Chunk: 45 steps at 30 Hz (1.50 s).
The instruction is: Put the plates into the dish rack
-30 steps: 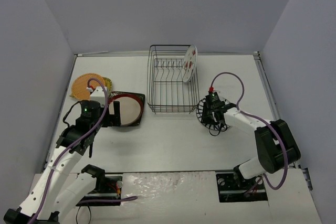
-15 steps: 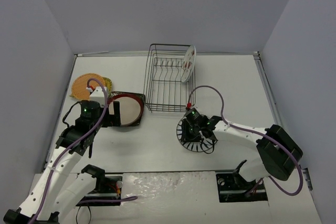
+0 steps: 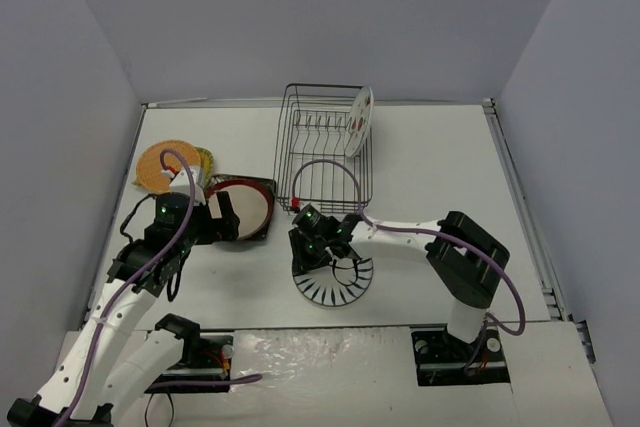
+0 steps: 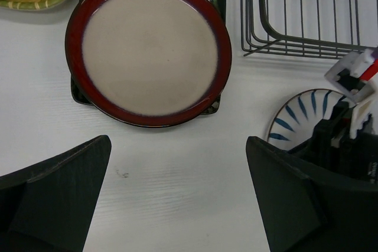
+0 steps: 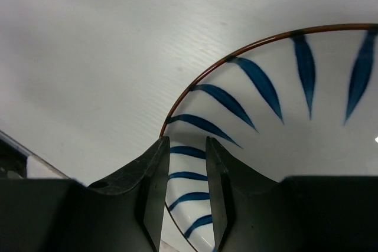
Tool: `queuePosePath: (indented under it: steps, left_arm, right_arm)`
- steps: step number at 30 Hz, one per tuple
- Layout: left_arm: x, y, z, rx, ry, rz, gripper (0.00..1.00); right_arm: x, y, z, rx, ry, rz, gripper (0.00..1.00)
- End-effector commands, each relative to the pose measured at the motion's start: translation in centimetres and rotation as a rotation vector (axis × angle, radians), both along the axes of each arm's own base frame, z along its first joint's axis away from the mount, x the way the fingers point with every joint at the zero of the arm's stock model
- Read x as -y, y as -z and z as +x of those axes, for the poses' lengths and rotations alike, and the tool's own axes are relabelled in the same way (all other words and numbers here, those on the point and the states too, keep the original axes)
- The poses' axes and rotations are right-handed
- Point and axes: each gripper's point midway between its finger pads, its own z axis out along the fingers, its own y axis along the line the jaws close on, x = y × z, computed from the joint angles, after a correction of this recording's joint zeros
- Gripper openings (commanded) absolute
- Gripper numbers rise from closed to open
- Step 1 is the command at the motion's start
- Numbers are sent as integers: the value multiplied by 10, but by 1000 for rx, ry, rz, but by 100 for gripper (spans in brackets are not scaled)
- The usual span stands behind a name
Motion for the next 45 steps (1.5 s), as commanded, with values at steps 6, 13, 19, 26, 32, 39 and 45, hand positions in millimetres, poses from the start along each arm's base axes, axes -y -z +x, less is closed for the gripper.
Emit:
queuePosePath:
  steps: [6,13,19,26,32,39,45]
  left_arm:
    - [38,18,-5,-97,-25,-257,97]
    - [84,57,-11,-211,34,-277,97]
    - [114,83,-12,-285,63,-237,92]
    - [148,118,-23,-356,107,-233,78]
    - [163,136,-32,-408,128,-196,64]
    - [153,153,-35,-421,24,-191,39]
    - [147,160,-46,-453,-41,-200,11]
  right_arm:
    - [-17,-79,28,230,-38,92,33]
    - [49,-98,46,309,133,78,59]
    - [91,-103,41,349,269,98,84]
    - [132,-104,31,374,364,145,94]
    - [144,-100,20,353,391,177,96]
    - [150,-91,14,336,385,173,100]
    - [155,-80,7,277,394,188,100]
